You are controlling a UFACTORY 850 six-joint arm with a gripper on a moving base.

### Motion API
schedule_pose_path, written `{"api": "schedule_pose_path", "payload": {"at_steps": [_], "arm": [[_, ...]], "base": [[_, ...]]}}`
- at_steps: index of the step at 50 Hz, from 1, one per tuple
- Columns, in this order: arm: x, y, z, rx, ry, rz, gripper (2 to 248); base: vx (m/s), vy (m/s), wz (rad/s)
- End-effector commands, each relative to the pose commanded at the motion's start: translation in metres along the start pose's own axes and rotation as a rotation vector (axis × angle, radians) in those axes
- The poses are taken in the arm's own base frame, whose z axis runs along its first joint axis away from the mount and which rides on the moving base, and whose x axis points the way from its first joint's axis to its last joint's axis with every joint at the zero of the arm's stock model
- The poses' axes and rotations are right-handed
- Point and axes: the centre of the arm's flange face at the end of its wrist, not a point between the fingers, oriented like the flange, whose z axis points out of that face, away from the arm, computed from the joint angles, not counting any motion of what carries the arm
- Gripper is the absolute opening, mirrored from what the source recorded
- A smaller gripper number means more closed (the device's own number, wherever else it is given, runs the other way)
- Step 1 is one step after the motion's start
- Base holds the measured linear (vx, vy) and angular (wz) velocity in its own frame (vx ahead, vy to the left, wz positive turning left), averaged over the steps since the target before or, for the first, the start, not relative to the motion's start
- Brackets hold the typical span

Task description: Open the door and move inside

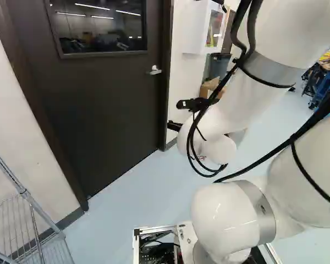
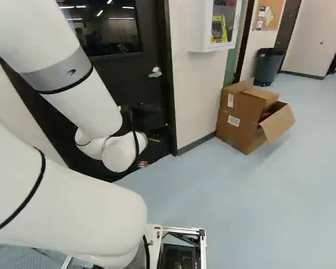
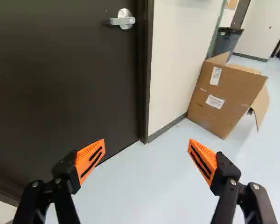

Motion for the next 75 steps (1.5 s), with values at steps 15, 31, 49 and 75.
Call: {"api": "schedule_pose_path", "payload": {"at_steps": [15,31,49,75], "arm": [[0.0000,0.0000,0.0000,0.000,0.000,0.000,247],[0.0000,0.0000,0.0000,0.000,0.000,0.000,247],[0.0000,0.0000,0.0000,0.000,0.000,0.000,247],[0.0000,0.0000,0.0000,0.000,0.000,0.000,247]], "base": [[0.225,0.010,0.303],[0.220,0.023,0.305],[0.206,-0.007,0.023],[0.215,0.001,-0.010]]}}
